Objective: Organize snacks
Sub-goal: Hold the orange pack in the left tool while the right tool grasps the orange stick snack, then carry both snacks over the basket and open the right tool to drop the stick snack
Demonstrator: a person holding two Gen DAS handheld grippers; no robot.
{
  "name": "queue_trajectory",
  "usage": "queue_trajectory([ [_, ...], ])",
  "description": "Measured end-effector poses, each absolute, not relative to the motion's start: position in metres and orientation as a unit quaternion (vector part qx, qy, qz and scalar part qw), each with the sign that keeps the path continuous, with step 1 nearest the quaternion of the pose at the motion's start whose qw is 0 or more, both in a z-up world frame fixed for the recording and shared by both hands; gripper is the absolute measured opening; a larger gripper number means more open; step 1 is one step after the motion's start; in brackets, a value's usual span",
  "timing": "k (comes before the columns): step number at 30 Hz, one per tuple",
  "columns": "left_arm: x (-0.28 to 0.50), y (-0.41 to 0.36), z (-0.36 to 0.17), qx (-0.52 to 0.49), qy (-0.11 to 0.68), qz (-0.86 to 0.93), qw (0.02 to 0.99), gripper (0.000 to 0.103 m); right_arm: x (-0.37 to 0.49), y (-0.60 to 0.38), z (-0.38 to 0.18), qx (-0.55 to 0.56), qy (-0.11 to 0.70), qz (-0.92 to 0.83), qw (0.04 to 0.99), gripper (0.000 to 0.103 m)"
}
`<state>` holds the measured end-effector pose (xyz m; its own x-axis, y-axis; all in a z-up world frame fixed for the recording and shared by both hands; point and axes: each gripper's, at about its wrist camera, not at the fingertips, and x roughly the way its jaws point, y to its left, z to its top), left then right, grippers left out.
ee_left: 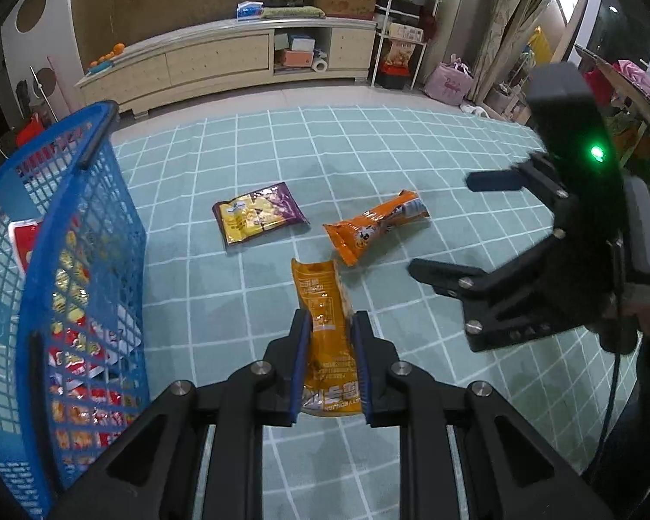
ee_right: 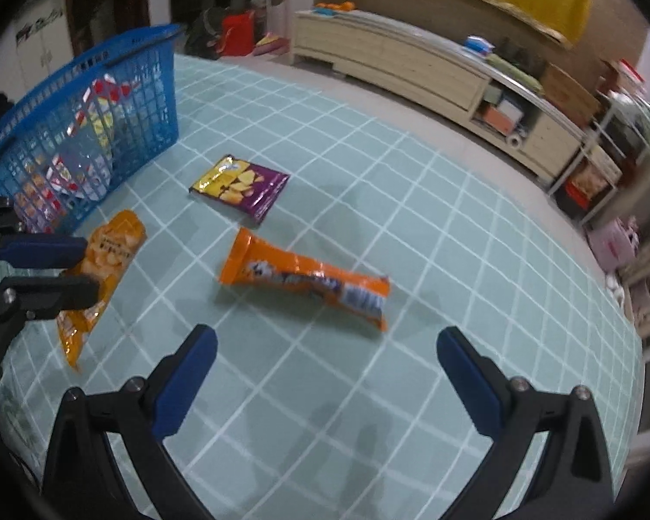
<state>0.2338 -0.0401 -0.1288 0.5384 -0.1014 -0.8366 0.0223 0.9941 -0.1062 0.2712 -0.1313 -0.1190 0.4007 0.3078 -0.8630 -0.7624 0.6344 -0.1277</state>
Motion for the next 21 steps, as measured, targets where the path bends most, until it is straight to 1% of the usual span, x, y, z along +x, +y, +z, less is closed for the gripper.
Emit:
queue_trajectory([
  [5, 0.246, -0.036, -0.135, -0.034, 0.482, -0.023, 0.875, 0.018, 0.293, -0.116, -0.130, -0.281, 0.426, 0.370, 0.776, 0.100],
  [7, 0.249, -0.033, -0.136, -0.031, 0.484, -0.018, 0.874, 0.018, 0.298, -0.109, -0.134, -0.289, 0.427, 0.385, 0.765, 0.093],
  [8, 0.250, -0.032, -0.137, -0.029, 0.485, -0.015, 0.874, 0.018, 0.300, -0.105, -0.137, -0.299, 0.427, 0.386, 0.761, 0.082],
  [9, 0.250, -0.032, -0.138, -0.028, 0.485, -0.015, 0.874, 0.018, 0.302, -0.102, -0.142, -0.308, 0.433, 0.387, 0.754, 0.073],
  [10, 0.250, -0.031, -0.138, -0.026, 0.485, -0.013, 0.874, 0.018, 0.304, -0.100, -0.146, -0.314, 0.443, 0.388, 0.745, 0.071],
  [12, 0.249, -0.031, -0.139, -0.026, 0.487, -0.013, 0.873, 0.018, 0.301, -0.100, -0.152, -0.336, 0.441, 0.389, 0.736, 0.057],
  [13, 0.248, -0.031, -0.139, -0.026, 0.486, -0.013, 0.873, 0.018, 0.300, -0.102, -0.151, -0.331, 0.442, 0.392, 0.736, 0.047],
  [14, 0.246, -0.031, -0.139, -0.029, 0.486, -0.013, 0.873, 0.018, 0.301, -0.105, -0.150, -0.323, 0.446, 0.389, 0.738, 0.031],
  [15, 0.245, -0.030, -0.139, -0.032, 0.486, -0.012, 0.873, 0.018, 0.300, -0.108, -0.148, -0.311, 0.452, 0.389, 0.740, 0.028],
  [18, 0.238, -0.033, -0.134, -0.038, 0.483, -0.016, 0.875, 0.018, 0.288, -0.119, -0.137, -0.285, 0.449, 0.399, 0.747, 0.027],
  [21, 0.226, -0.037, -0.126, -0.031, 0.476, -0.026, 0.879, 0.018, 0.272, -0.124, -0.126, -0.283, 0.454, 0.403, 0.743, 0.026],
])
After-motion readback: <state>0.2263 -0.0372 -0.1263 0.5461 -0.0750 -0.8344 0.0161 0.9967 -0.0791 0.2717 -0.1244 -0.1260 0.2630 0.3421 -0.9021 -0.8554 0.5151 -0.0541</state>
